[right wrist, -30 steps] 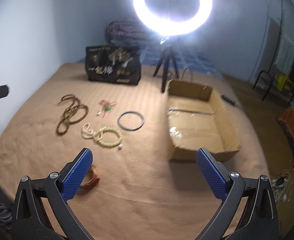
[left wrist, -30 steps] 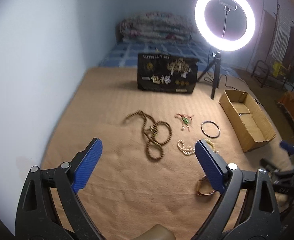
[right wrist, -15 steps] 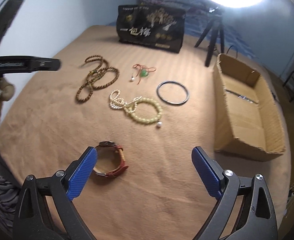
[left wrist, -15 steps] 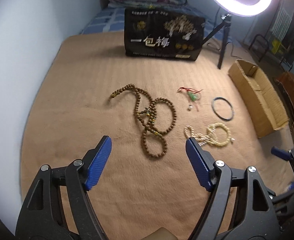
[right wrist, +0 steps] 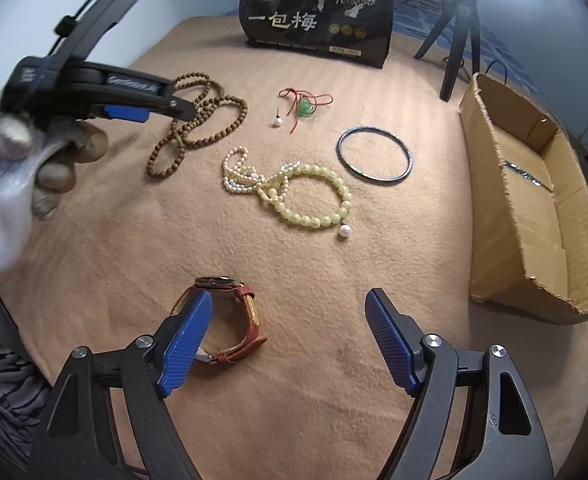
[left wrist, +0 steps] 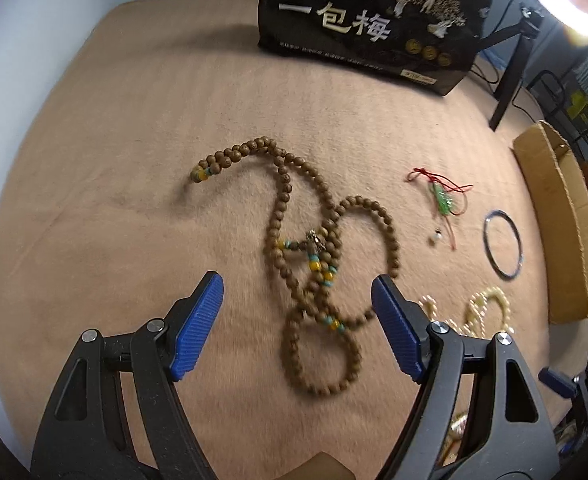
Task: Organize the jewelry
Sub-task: 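Close the left tool on the brown bead mala while the right tool grasps the red-strap watch, then lift the mala and watch and carry both over the cardboard box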
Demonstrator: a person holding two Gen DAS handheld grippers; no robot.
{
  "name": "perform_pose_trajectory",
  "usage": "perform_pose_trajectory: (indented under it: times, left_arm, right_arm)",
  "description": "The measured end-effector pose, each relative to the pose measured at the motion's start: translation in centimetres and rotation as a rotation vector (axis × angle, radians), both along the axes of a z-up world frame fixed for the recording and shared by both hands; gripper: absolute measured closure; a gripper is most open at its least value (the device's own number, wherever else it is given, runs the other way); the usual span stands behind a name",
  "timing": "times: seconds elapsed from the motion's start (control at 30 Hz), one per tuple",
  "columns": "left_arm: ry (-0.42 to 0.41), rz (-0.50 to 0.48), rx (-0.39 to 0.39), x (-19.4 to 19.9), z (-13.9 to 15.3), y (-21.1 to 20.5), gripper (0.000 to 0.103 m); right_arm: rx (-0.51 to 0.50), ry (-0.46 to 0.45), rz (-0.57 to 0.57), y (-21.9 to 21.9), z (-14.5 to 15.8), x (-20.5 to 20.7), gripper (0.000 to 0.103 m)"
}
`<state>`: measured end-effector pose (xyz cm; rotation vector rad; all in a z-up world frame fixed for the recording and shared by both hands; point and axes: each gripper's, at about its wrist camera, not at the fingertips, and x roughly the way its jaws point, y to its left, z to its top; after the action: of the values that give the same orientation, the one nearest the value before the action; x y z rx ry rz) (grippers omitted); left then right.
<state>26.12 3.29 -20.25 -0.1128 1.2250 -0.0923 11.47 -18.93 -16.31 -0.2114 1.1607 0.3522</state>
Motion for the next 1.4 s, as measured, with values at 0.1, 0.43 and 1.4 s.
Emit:
perform_pose_trajectory:
  times: [0.1,0.43,1.4]
  left_arm:
    - [0.017,0.0,0.006,0.7,-1.1,0.0,0.029]
    - [-0.012,-0.019,0.085,1.8,-2.1,-0.9,0.072]
    - [-0.279,0.045,-0.016,-3.3,9.5,1.2,0.093]
  right_arm:
    - [-0.005,0.012,0.009,0.3,-0.5,0.3,0.028]
    - [-0.029,0.042,0.046,1.4,-1.7,0.5,0.037]
    - [0.049,-0.078,-0.025,-1.3,3.5,1.4,0.096]
